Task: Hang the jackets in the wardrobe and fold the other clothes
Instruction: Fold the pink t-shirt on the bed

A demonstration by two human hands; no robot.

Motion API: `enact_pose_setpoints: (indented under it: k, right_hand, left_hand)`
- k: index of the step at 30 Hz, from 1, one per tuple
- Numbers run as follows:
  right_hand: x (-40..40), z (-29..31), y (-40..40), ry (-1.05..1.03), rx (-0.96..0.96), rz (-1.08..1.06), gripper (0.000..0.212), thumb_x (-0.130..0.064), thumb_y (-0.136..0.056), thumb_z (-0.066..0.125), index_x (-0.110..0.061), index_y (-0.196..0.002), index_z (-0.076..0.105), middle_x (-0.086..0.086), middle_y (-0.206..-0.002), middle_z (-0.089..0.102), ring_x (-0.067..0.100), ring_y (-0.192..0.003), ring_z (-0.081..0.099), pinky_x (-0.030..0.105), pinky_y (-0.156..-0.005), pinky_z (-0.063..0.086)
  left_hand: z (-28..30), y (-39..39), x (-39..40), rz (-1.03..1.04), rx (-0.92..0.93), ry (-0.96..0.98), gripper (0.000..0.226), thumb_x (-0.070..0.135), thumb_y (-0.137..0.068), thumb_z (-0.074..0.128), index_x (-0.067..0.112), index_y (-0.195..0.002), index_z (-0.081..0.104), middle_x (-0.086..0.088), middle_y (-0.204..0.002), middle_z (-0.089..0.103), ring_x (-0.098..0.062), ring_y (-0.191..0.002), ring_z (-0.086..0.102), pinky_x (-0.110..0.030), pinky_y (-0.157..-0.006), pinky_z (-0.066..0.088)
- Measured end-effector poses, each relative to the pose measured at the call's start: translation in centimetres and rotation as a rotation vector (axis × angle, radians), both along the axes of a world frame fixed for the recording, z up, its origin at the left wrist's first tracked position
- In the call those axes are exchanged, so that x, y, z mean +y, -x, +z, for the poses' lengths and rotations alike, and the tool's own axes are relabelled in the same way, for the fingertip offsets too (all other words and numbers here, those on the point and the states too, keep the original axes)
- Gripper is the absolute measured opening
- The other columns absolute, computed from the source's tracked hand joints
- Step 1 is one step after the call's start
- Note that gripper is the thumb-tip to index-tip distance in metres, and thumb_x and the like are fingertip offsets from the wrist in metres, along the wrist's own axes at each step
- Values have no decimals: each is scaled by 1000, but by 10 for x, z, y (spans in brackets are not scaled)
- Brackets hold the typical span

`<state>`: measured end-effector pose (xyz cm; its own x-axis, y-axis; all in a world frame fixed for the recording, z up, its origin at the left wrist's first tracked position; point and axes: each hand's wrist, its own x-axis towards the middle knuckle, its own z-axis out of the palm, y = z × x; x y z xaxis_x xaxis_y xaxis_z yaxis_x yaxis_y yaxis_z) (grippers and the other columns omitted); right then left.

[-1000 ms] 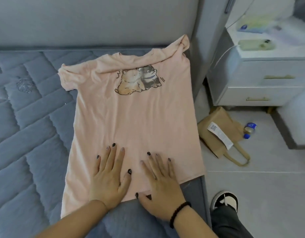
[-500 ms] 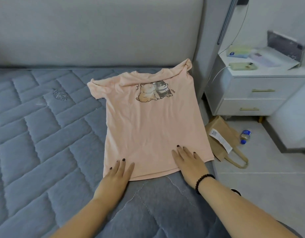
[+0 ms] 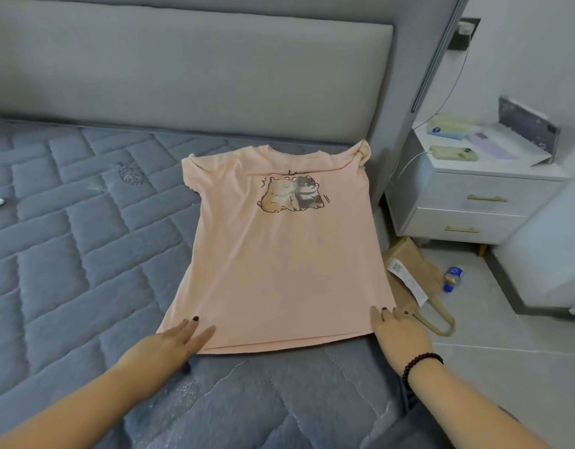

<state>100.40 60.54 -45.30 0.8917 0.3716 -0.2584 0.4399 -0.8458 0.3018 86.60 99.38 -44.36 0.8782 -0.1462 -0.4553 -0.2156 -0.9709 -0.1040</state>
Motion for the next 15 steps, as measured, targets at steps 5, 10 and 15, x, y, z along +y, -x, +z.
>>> enact_pose_setpoints:
  k: [5,10,15]
  right_hand:
    - [10,23,49,106,55,24,36,1,-92,38,-8,-126,43,9,-114,62,25,-104,59,34,-89,42]
    - [17,44,99,182,96,103,33,2,-94,37,-7,-123,49,9,-115,63,28,-105,61,41,-103,35]
    - [27,41,147,238,127,176,34,2,-94,35,-9,-118,57,9,-118,63,26,-110,58,45,-117,12]
  left_hand:
    - [9,30,6,-10,85,-35,88,-3,-96,40,37,-150,-17,-1,-164,-2,-17,-148,17,-31,-115,31]
    - [30,63,15,-35,168,-62,86,-5,-96,37,41,-152,-8,1,-164,6,-18,-143,31,-30,-116,27]
    - [44,97,18,-93,223,-145,83,-9,-92,29,37,-154,-1,-5,-163,12,-25,-140,35,-36,-113,32]
